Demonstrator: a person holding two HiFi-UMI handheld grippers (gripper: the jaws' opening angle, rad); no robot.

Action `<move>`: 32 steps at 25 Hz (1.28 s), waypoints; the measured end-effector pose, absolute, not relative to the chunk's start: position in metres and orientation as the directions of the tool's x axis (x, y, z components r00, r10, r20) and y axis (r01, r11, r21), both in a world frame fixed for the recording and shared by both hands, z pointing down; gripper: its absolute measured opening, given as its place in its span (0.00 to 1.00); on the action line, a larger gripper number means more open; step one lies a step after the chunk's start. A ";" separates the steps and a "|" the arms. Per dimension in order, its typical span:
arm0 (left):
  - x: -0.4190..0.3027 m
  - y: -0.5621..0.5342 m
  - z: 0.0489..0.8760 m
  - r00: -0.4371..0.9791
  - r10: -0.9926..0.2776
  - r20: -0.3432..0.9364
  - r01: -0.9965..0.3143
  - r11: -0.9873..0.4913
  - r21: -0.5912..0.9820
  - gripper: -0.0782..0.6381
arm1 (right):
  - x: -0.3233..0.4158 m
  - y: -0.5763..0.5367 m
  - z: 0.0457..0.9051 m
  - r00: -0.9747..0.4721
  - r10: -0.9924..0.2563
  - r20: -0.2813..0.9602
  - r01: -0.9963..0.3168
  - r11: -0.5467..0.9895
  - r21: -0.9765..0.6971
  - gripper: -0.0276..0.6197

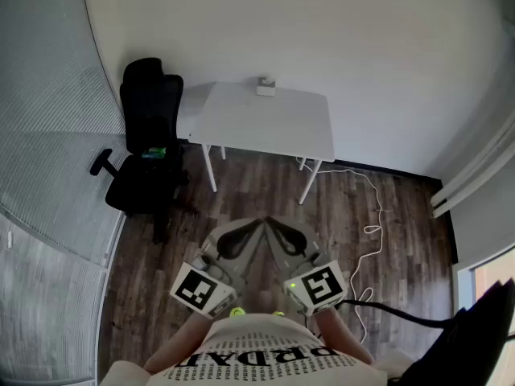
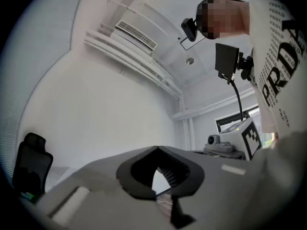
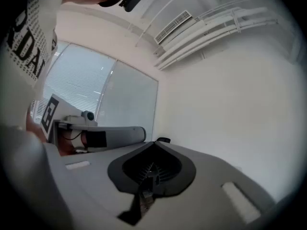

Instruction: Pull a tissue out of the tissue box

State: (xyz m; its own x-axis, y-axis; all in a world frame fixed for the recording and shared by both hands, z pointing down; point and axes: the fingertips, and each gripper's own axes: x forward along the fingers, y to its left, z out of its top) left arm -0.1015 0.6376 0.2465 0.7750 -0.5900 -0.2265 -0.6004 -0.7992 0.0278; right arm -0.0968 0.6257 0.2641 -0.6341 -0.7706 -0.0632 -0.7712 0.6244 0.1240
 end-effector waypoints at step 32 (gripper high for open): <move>-0.133 0.630 0.272 0.786 -0.592 -0.178 -0.599 -0.801 0.023 0.12 | -0.123 0.618 0.285 -0.585 -0.809 -0.056 -0.811 0.584 0.043 0.05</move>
State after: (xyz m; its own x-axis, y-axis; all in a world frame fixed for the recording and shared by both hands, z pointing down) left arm -0.1332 0.6304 0.2719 0.7858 -0.5925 -0.1775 -0.5985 -0.8008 0.0233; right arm -0.1227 0.6177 0.2848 -0.5853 -0.8089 -0.0562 -0.8108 0.5837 0.0432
